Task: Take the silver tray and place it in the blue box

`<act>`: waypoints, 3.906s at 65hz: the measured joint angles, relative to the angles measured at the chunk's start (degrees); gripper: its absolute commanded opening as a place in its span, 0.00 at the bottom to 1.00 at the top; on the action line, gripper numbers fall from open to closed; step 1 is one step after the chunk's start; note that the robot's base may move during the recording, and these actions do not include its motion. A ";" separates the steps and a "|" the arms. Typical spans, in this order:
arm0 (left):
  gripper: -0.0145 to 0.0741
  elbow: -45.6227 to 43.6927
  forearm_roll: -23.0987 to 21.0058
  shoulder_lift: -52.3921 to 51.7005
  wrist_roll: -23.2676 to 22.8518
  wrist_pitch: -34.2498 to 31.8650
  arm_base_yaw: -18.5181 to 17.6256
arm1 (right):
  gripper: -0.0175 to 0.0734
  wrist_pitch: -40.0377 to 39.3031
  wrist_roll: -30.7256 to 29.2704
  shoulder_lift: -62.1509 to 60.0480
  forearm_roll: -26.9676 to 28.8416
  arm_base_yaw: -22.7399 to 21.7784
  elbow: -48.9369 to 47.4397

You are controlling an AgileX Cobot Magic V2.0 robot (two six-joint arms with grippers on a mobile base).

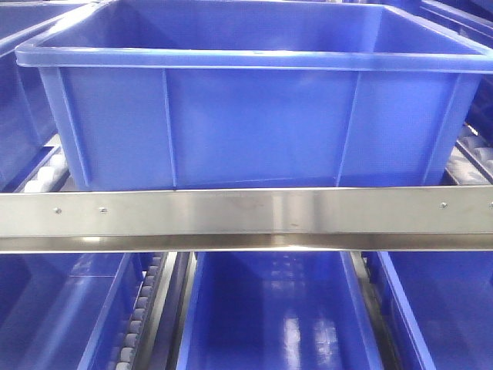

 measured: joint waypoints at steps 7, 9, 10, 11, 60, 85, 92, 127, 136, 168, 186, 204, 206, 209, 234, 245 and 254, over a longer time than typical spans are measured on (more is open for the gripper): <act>0.06 10.70 1.28 -7.49 0.00 -4.42 0.00 | 0.25 -4.54 0.00 -7.01 -3.79 0.00 8.97; 0.06 13.71 1.44 -9.81 0.00 -5.21 0.00 | 0.25 -5.24 0.00 -9.38 -4.46 0.00 11.61; 0.06 14.89 1.55 -10.77 0.00 -5.52 0.00 | 0.25 -5.46 0.00 -10.84 -4.67 0.00 12.66; 0.06 16.66 1.57 -12.24 0.00 -5.77 0.00 | 0.25 -5.63 0.00 -11.83 -4.90 0.00 14.19; 0.06 43.54 1.85 -62.91 0.00 -6.57 0.00 | 0.25 -7.70 -0.04 -62.02 -5.87 0.00 42.79; 0.06 43.54 1.85 -62.91 0.00 -6.57 0.00 | 0.25 -7.92 -0.13 -62.02 -5.87 0.00 42.80; 0.06 43.54 1.85 -62.91 0.00 -6.57 0.00 | 0.25 -7.92 -0.13 -62.02 -5.87 0.00 42.80; 0.06 43.54 1.85 -62.91 0.00 -6.57 0.00 | 0.25 -3.30 -40.49 -69.45 37.40 -16.21 57.23; 0.06 43.54 1.85 -62.91 0.00 -6.57 0.00 | 0.25 -5.48 -44.41 -74.66 41.57 -20.61 60.32; 0.06 43.54 1.85 -62.91 0.00 -6.57 0.00 | 0.25 -7.26 -52.16 -77.38 51.72 -21.06 60.61; 0.06 43.54 1.85 -62.91 0.00 -6.57 0.00 | 0.25 -7.03 -45.19 -77.38 45.18 -21.06 60.61; 0.05 43.54 1.85 -62.91 0.00 -6.57 0.00 | 0.25 -6.81 -45.00 -77.38 45.04 -21.06 60.61; 0.06 43.54 1.85 -62.91 0.00 -6.57 0.00 | 0.25 -6.81 -44.91 -77.38 45.04 -21.06 60.61; 0.05 43.54 1.85 -62.91 0.00 -6.57 0.00 | 0.25 -6.81 -44.91 -77.38 45.04 -21.06 60.61; 0.06 43.75 2.81 -63.03 0.15 -6.46 0.00 | 0.25 -6.69 -44.91 -77.38 45.04 -21.06 60.61; 0.06 43.88 -8.53 -66.80 18.50 -2.49 0.65 | 0.25 -6.60 -44.76 -77.38 45.04 -21.06 60.61; 0.06 46.13 -28.11 -72.99 38.44 0.51 6.62 | 0.25 -6.60 -44.76 -77.38 45.04 -21.06 60.61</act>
